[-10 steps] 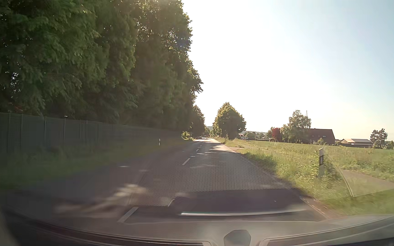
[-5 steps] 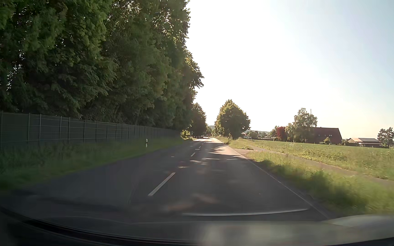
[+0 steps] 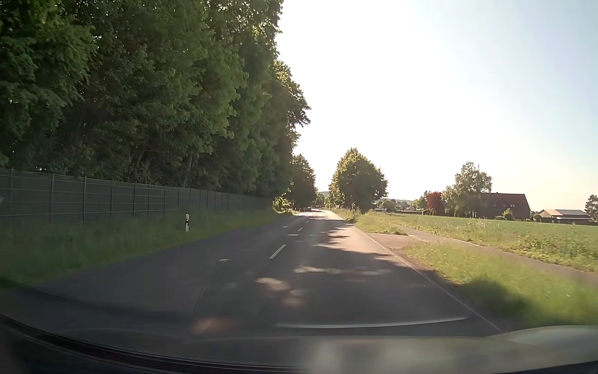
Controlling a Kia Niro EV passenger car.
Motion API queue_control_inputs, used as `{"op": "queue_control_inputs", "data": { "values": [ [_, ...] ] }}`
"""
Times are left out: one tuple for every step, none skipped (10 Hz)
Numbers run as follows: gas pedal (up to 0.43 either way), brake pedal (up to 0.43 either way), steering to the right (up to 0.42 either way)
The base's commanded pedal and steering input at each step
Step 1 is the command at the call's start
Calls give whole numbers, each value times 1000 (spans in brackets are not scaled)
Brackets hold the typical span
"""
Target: Follow the waypoints while adhering to traffic rules and regulations
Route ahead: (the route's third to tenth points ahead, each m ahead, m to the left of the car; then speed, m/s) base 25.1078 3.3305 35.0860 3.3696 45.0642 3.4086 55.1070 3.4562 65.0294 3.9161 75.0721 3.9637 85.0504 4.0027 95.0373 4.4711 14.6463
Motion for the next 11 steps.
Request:
{"op": "queue_control_inputs", "data": {
  "values": [
    [268,6,-3],
    [268,6,-3],
    [268,6,-2],
    [268,6,1],
    [268,6,1],
    [268,6,2],
    [268,6,2],
    [268,6,2],
    [268,6,2],
    [268,6,2],
    [268,0,2]
  ]
}}
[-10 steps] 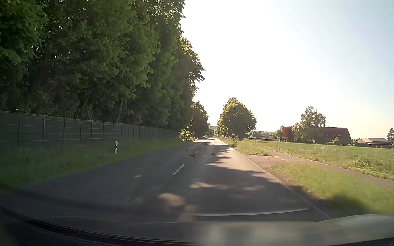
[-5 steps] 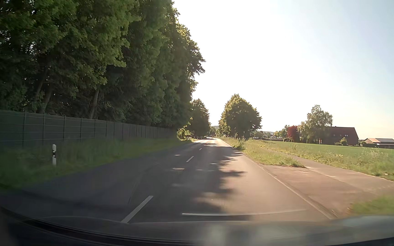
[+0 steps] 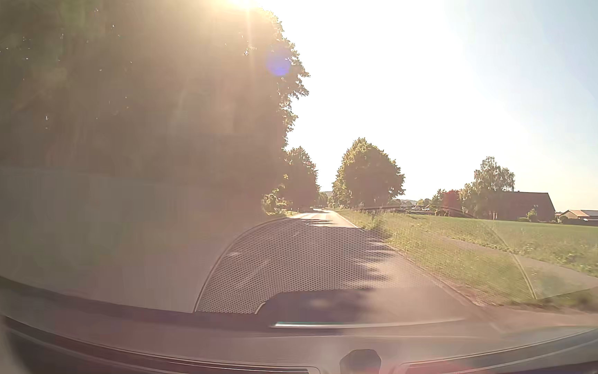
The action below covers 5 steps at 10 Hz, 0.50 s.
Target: Follow the waypoints while adhering to traffic rules and regulations
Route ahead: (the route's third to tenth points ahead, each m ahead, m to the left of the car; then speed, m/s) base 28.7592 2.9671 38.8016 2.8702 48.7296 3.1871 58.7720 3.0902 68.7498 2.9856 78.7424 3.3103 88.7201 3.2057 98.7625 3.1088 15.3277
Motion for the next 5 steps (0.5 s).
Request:
{"op": "queue_control_inputs", "data": {
  "values": [
    [268,6,2],
    [268,6,2],
    [268,6,2],
    [268,6,2],
    [268,6,2]
  ]
}}
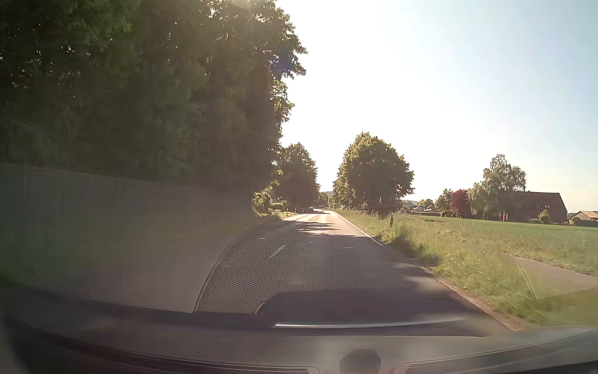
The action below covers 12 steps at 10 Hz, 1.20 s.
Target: Follow the waypoints while adhering to traffic rules and regulations
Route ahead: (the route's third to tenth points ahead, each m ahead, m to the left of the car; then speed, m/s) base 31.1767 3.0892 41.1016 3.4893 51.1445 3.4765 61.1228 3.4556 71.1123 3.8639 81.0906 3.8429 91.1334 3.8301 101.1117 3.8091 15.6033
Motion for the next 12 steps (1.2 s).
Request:
{"op": "queue_control_inputs", "data": {
  "values": [
    [268,6,2],
    [268,6,3],
    [268,6,4],
    [268,6,4],
    [268,6,4],
    [268,6,4],
    [268,6,4],
    [268,6,5],
    [268,6,4],
    [268,6,4],
    [268,6,4],
    [268,0,4]
  ]
}}
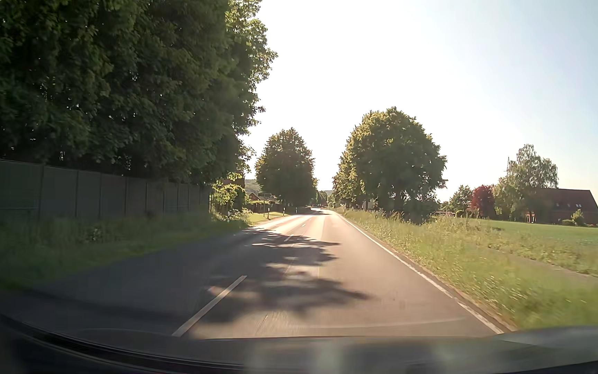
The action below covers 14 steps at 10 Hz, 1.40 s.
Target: Follow the waypoints while adhering to traffic rules and regulations
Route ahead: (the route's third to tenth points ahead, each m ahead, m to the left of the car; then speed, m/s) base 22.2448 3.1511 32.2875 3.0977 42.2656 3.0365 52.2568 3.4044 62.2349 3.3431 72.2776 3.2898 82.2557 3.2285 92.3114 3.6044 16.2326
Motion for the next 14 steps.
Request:
{"op": "queue_control_inputs", "data": {
  "values": [
    [268,6,4],
    [268,6,4],
    [268,6,4],
    [268,6,4],
    [268,6,4],
    [260,6,3],
    [260,0,3],
    [240,6,3],
    [209,6,3],
    [189,6,3],
    [189,6,3],
    [189,6,3],
    [197,6,3],
    [197,6,3]
  ]
}}
